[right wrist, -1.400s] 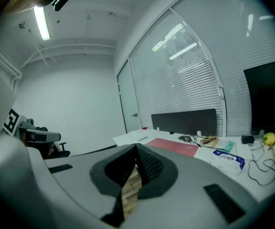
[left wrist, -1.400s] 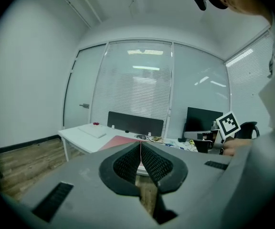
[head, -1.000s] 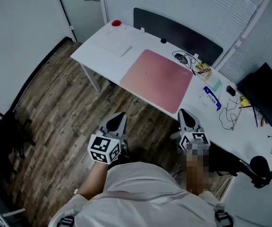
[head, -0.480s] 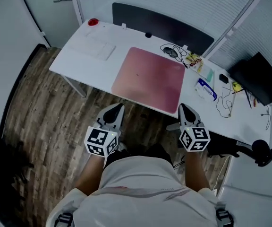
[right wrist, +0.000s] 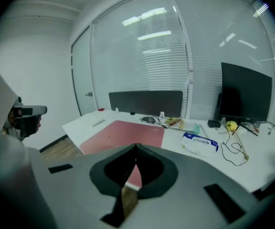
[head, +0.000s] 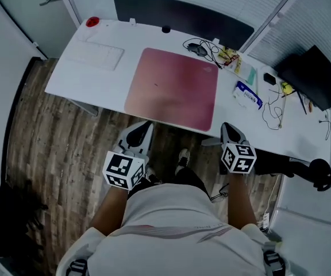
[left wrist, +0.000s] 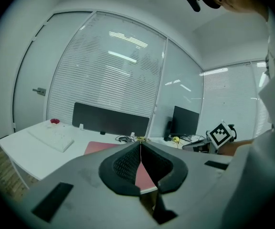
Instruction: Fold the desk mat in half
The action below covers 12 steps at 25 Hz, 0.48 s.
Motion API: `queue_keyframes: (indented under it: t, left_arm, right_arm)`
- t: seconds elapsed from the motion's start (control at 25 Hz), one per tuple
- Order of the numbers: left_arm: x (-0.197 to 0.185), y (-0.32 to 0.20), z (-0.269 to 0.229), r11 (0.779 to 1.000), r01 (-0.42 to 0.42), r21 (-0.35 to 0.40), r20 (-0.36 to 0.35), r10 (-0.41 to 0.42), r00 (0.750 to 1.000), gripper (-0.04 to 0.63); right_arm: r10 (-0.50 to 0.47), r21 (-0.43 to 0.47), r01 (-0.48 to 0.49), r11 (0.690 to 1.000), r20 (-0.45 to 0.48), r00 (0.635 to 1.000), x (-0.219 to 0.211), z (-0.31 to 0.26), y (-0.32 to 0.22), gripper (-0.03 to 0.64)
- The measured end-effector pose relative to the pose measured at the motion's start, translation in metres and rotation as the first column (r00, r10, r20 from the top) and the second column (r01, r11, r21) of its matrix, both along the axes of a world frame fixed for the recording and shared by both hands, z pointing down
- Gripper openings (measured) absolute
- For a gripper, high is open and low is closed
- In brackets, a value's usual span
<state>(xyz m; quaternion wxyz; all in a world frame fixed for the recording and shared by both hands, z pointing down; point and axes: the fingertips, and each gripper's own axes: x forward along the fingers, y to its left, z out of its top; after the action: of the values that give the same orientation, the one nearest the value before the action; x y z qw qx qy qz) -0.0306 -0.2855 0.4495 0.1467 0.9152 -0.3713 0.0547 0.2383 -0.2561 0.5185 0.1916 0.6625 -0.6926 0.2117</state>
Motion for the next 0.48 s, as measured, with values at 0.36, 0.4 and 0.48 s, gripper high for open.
queue_keyframes:
  t: [0.36, 0.4, 0.48]
  left_arm:
    - [0.023, -0.013, 0.022, 0.996, 0.04, -0.08, 0.048, -0.036, 0.998, 0.015]
    - [0.023, -0.013, 0.024, 0.995, 0.045, -0.087, 0.057, -0.04, 0.998, 0.015]
    - [0.021, -0.011, 0.031, 0.993, 0.061, -0.102, 0.084, -0.052, 0.995, 0.015]
  right_arm:
    - [-0.011, -0.288, 0.028, 0.957, 0.058, 0.998, 0.017, 0.12, -0.026, 0.181]
    - [0.004, -0.317, 0.017, 0.948, 0.065, 0.998, 0.019, 0.134, -0.029, 0.181]
    - [0.042, -0.37, -0.011, 0.929, 0.075, 0.996, 0.022, 0.158, -0.033, 0.181]
